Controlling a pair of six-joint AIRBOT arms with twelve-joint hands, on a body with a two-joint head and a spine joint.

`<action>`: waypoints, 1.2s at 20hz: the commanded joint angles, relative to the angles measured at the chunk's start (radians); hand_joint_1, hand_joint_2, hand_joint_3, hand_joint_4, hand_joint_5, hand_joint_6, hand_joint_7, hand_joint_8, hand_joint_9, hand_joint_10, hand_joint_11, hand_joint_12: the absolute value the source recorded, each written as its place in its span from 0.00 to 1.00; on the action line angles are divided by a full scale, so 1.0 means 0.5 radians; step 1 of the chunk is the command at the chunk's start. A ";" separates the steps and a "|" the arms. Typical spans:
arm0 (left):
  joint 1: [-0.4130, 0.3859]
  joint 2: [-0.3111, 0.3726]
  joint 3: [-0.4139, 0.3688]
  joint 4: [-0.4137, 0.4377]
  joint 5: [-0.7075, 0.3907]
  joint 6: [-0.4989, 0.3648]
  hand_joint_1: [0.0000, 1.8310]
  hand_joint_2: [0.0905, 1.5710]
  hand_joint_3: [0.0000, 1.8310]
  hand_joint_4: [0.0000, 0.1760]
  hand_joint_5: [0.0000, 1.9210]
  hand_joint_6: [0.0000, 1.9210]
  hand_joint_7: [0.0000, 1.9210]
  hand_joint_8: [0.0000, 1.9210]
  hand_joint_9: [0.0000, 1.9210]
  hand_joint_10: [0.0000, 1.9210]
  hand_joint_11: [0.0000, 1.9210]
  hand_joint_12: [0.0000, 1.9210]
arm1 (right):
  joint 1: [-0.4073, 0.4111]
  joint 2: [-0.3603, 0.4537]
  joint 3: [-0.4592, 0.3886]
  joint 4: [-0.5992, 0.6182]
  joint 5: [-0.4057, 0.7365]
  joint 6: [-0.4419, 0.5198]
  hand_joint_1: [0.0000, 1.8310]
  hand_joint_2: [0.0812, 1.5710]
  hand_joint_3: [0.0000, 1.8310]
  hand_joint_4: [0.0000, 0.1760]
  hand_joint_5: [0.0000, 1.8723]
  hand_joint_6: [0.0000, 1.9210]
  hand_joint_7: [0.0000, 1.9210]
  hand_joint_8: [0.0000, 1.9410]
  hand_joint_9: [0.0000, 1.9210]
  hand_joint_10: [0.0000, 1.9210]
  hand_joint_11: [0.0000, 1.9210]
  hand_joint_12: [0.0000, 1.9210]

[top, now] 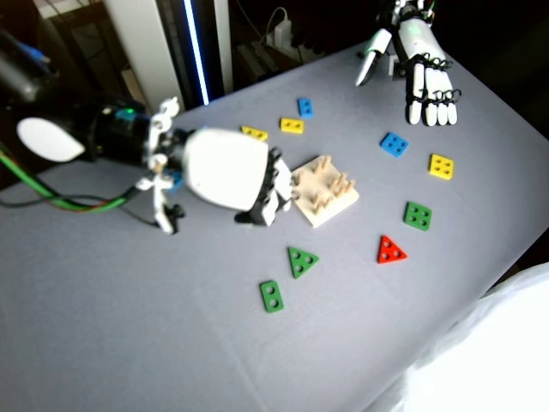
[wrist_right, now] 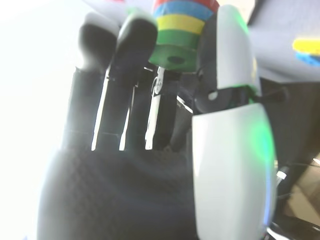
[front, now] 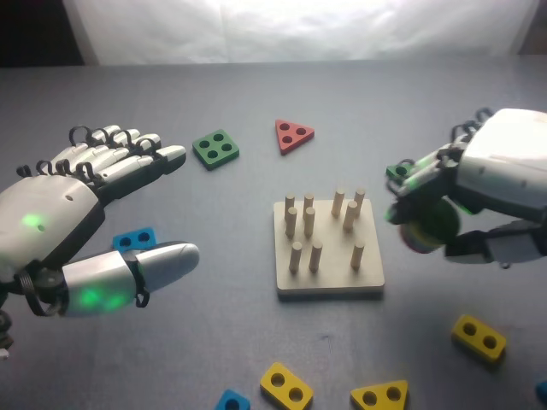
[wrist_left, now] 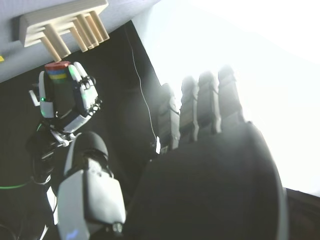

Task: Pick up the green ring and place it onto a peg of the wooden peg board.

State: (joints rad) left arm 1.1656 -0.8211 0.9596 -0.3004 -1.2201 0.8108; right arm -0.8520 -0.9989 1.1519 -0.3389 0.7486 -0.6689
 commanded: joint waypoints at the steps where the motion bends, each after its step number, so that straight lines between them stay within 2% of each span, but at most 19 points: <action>1: -0.012 -0.017 0.003 0.036 -0.255 -0.011 0.14 0.67 0.00 0.37 0.14 0.00 0.07 0.00 0.04 0.00 0.00 0.03 | 0.035 -0.018 0.007 0.017 0.220 0.021 0.68 0.69 0.00 0.00 0.54 0.47 0.50 0.59 0.56 0.89 0.59 0.94; 2: -0.012 -0.018 0.004 0.036 -0.254 -0.011 0.14 0.67 0.00 0.39 0.13 0.00 0.07 0.00 0.03 0.00 0.00 0.03 | 0.054 -0.043 0.018 -0.016 0.216 0.039 0.69 0.71 0.00 0.00 0.54 0.35 0.47 0.71 0.57 0.88 0.60 0.94; 3: -0.013 -0.018 0.004 0.036 -0.254 -0.011 0.14 0.68 0.00 0.36 0.13 0.00 0.07 0.00 0.04 0.00 0.01 0.03 | 0.068 -0.061 0.026 -0.036 0.205 0.050 0.66 0.68 0.00 0.00 0.57 0.41 0.50 0.71 0.59 0.91 0.61 0.96; 4: -0.013 -0.018 0.003 0.036 -0.254 -0.011 0.15 0.68 0.00 0.35 0.14 0.00 0.07 0.00 0.04 0.00 0.01 0.03 | 0.088 -0.084 0.039 -0.059 0.190 0.060 0.65 0.68 0.00 0.00 0.56 0.43 0.48 0.81 0.61 0.98 0.66 0.99; 5: -0.013 -0.018 0.003 0.036 -0.254 -0.012 0.14 0.68 0.00 0.35 0.14 0.00 0.07 0.00 0.04 0.00 0.00 0.03 | 0.098 -0.095 0.045 -0.075 0.184 0.071 0.64 0.68 0.00 0.00 0.55 0.46 0.46 0.89 0.62 1.00 0.68 1.00; 6: -0.013 -0.018 0.003 0.036 -0.254 -0.012 0.15 0.68 0.00 0.30 0.14 0.00 0.07 0.00 0.03 0.00 0.00 0.03 | 0.114 -0.113 0.054 -0.100 0.171 0.082 0.64 0.68 0.00 0.00 0.55 0.46 0.45 0.90 0.63 1.00 0.68 1.00; 7: -0.013 -0.018 0.003 0.036 -0.254 -0.014 0.16 0.68 0.00 0.25 0.14 0.00 0.07 0.00 0.04 0.00 0.01 0.04 | 0.133 -0.132 0.061 -0.128 0.153 0.082 0.64 0.68 0.00 0.00 0.55 0.46 0.45 0.89 0.63 1.00 0.68 1.00; 8: -0.013 -0.018 0.004 0.036 -0.255 -0.015 0.15 0.68 0.00 0.30 0.14 0.00 0.07 0.00 0.03 0.00 0.01 0.04 | 0.140 -0.139 0.065 -0.135 0.145 0.082 0.64 0.68 0.00 0.00 0.55 0.47 0.46 0.88 0.64 1.00 0.70 1.00; 9: -0.013 -0.018 0.004 0.036 -0.255 -0.017 0.14 0.68 0.00 0.30 0.15 0.00 0.07 0.00 0.04 0.00 0.00 0.06 | 0.152 -0.153 0.072 -0.149 0.129 0.082 0.64 0.69 0.00 0.00 0.54 0.48 0.45 0.90 0.64 1.00 0.70 1.00; 11: -0.013 -0.024 0.003 0.036 -0.258 -0.018 0.16 0.68 0.00 0.28 0.15 0.00 0.07 0.00 0.04 0.00 0.00 0.08 | 0.178 -0.178 0.084 -0.188 0.085 0.082 0.65 0.68 0.00 0.00 0.55 0.46 0.47 0.82 0.63 1.00 0.68 1.00; 13: -0.013 -0.029 0.003 0.036 -0.258 -0.021 0.16 0.68 0.00 0.28 0.15 0.00 0.07 0.00 0.04 0.00 0.00 0.08 | 0.187 -0.204 0.099 -0.211 0.034 0.082 0.65 0.68 0.00 0.00 0.55 0.46 0.47 0.80 0.62 1.00 0.67 1.00; 14: -0.013 -0.029 0.003 0.036 -0.259 -0.022 0.16 0.68 0.00 0.35 0.15 0.00 0.08 0.00 0.05 0.00 0.00 0.06 | 0.187 -0.213 0.104 -0.214 0.022 0.082 0.69 0.69 0.00 0.00 0.55 0.35 0.50 0.68 0.63 0.93 0.68 0.96; 15: -0.013 -0.029 0.003 0.036 -0.263 -0.022 0.16 0.68 0.00 0.36 0.15 0.00 0.09 0.00 0.05 0.00 0.00 0.07 | 0.187 -0.228 0.113 -0.216 0.006 0.082 0.69 0.72 0.00 0.00 0.53 0.36 0.47 0.72 0.61 0.96 0.67 0.98; 17: -0.013 -0.028 0.003 0.035 -0.263 -0.022 0.14 0.67 0.00 0.44 0.15 0.00 0.08 0.00 0.05 0.00 0.00 0.06 | 0.190 -0.247 0.123 -0.221 -0.008 0.082 0.69 0.72 0.00 0.00 0.52 0.36 0.47 0.71 0.59 0.89 0.64 0.93; 19: -0.013 -0.027 0.004 0.035 -0.266 -0.025 0.14 0.67 0.00 0.45 0.15 0.00 0.08 0.00 0.05 0.00 0.00 0.06 | 0.196 -0.262 0.130 -0.233 -0.033 0.082 0.69 0.72 0.00 0.00 0.52 0.36 0.48 0.71 0.59 0.88 0.64 0.93; 20: -0.013 -0.027 0.003 0.035 -0.268 -0.026 0.16 0.67 0.00 0.38 0.16 0.00 0.09 0.00 0.06 0.00 0.00 0.08 | 0.196 -0.267 0.131 -0.240 -0.045 0.082 0.69 0.71 0.00 0.00 0.54 0.33 0.47 0.71 0.59 0.88 0.64 0.93; 21: -0.013 -0.026 0.003 0.035 -0.268 -0.027 0.17 0.67 0.00 0.39 0.17 0.00 0.09 0.00 0.06 0.00 0.00 0.06 | 0.196 -0.270 0.131 -0.252 -0.055 0.083 0.69 0.70 0.00 0.00 0.56 0.30 0.50 0.66 0.58 0.75 0.61 0.84; 23: -0.013 -0.026 0.002 0.035 -0.268 -0.029 0.17 0.67 0.00 0.39 0.17 0.00 0.10 0.00 0.06 0.00 0.00 0.06 | 0.196 -0.280 0.131 -0.275 -0.081 0.089 0.70 0.69 0.00 0.00 0.58 0.28 0.51 0.64 0.59 0.69 0.61 0.81; 24: -0.013 -0.026 0.002 0.035 -0.268 -0.031 0.16 0.68 0.00 0.35 0.16 0.00 0.08 0.00 0.03 0.00 0.00 0.03 | 0.196 -0.282 0.131 -0.275 -0.082 0.089 0.70 0.69 0.00 0.00 0.56 0.31 0.53 0.62 0.60 0.63 0.61 0.77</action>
State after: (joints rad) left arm 1.1667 -0.8330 0.9600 -0.3004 -1.2266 0.8032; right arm -0.7631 -1.1320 1.2133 -0.4877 0.6464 -0.6216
